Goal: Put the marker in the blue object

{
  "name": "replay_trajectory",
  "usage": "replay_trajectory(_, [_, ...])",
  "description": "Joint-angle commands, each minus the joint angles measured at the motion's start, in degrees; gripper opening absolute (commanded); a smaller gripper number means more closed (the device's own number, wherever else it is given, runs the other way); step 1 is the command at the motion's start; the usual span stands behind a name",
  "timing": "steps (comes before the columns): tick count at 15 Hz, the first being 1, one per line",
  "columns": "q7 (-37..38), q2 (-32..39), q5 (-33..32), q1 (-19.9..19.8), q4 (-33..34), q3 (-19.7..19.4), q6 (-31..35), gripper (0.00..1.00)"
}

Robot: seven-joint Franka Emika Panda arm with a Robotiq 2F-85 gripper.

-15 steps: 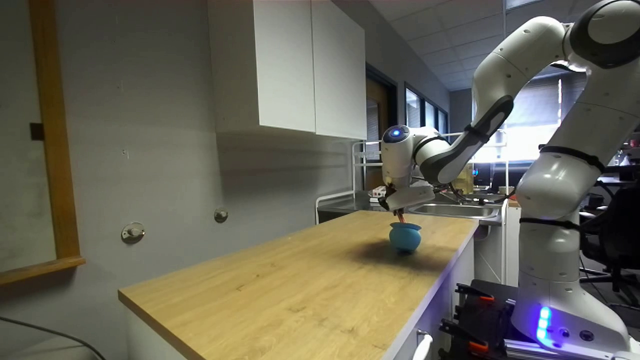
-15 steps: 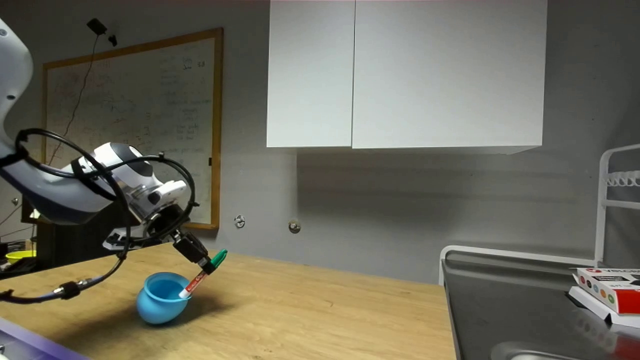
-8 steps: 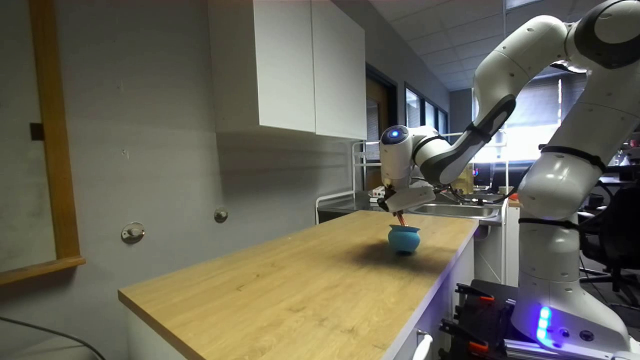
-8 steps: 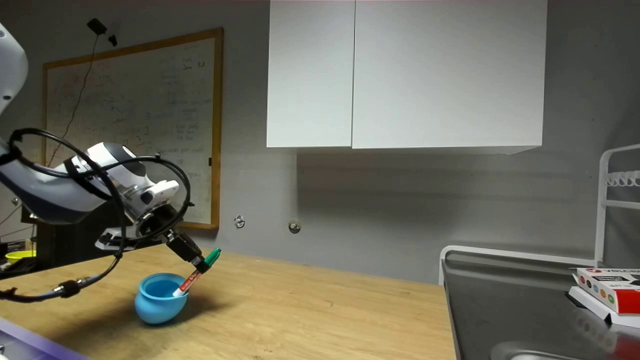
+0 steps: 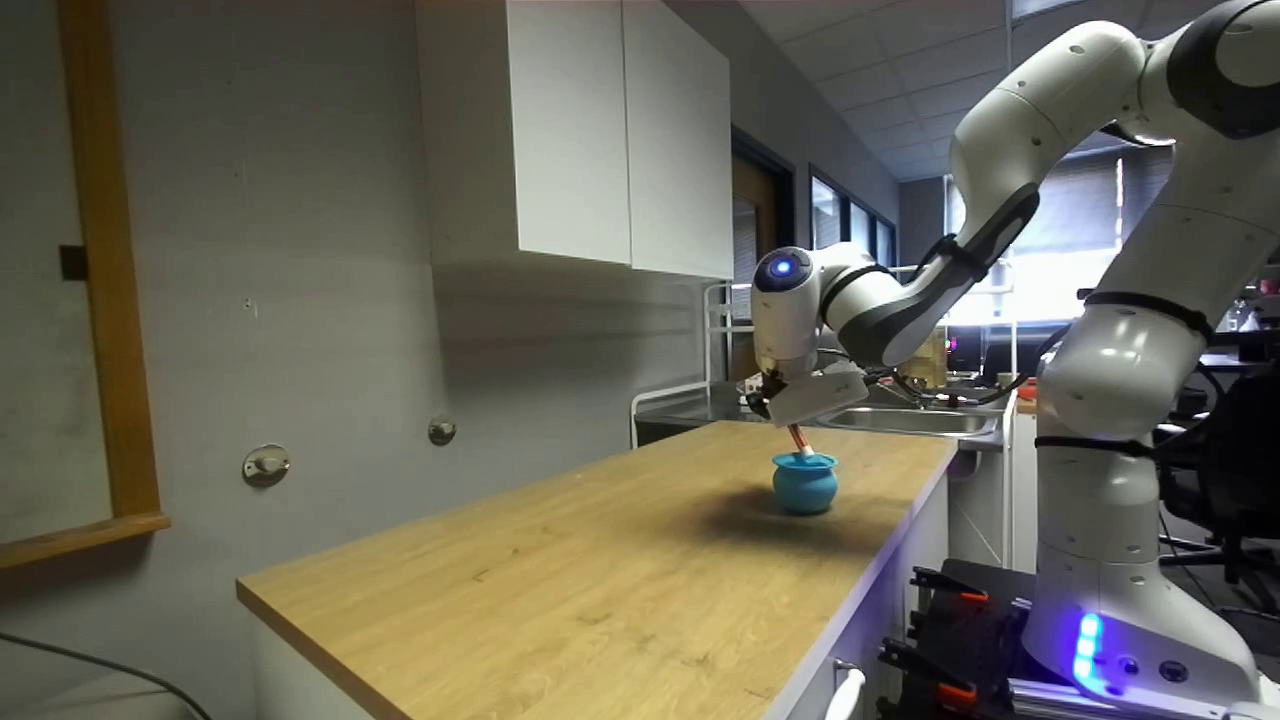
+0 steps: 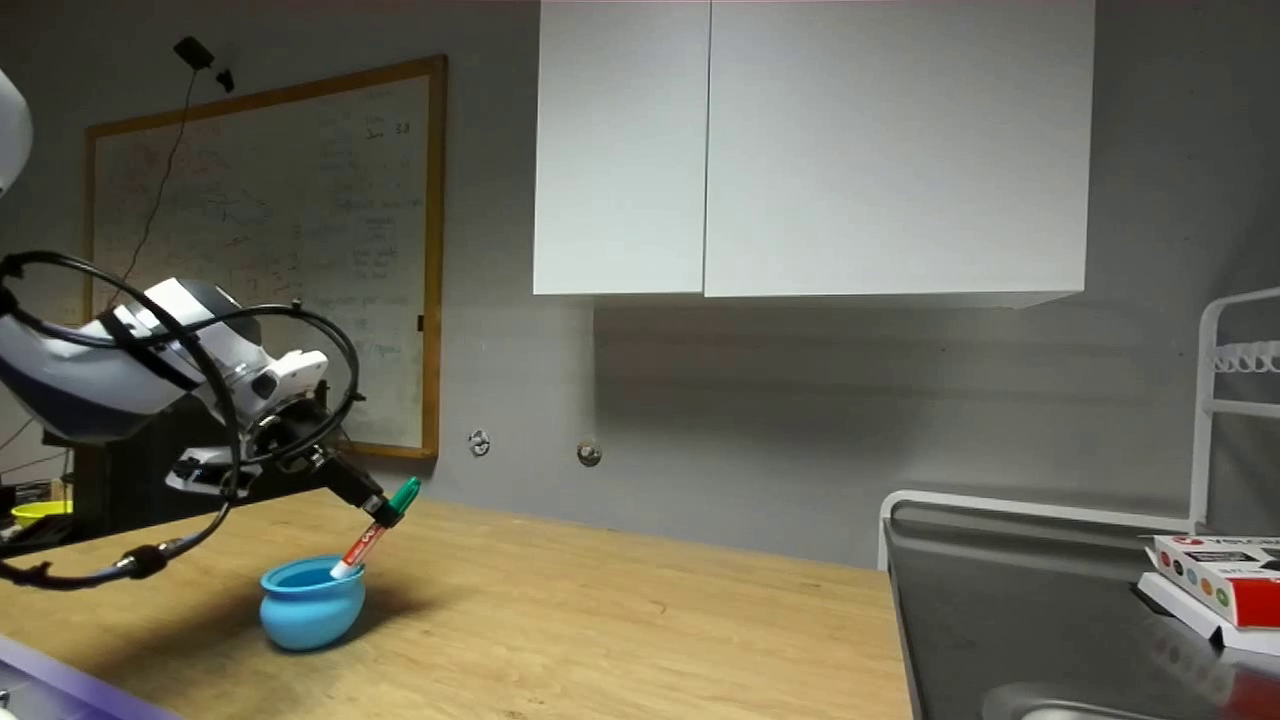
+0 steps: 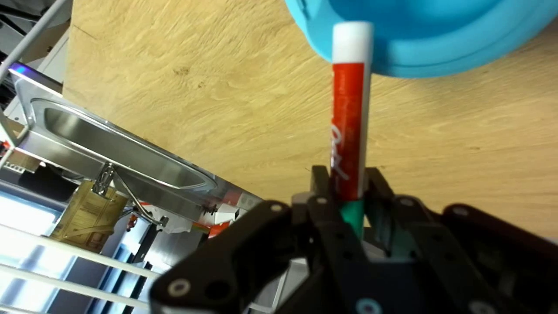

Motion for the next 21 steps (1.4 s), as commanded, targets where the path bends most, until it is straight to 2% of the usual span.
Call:
replay_trajectory(1, [3.12, 0.82, -2.11, 1.34, 1.16, 0.88, -3.46, 0.06])
replay_trajectory(7, [7.91, 3.87, -5.45, 2.47, 2.82, 1.54, -7.43, 0.06])
replay_trajectory(12, [0.73, 7.44, -3.54, 5.73, 3.41, -0.53, -4.62, 0.06])
replay_trajectory(17, [-0.05, 9.42, -4.27, 7.02, 4.05, -0.11, -4.81, 0.06])
replay_trajectory(18, [-0.03, 9.58, -4.34, 7.12, 4.13, -0.15, -4.77, 0.48])
replay_trajectory(19, [-0.15, 9.73, -4.54, 7.14, 4.24, -0.16, -4.89, 0.49])
replay_trajectory(21, [-0.32, 9.77, -4.65, 7.04, 4.46, -0.34, -4.72, 0.62])
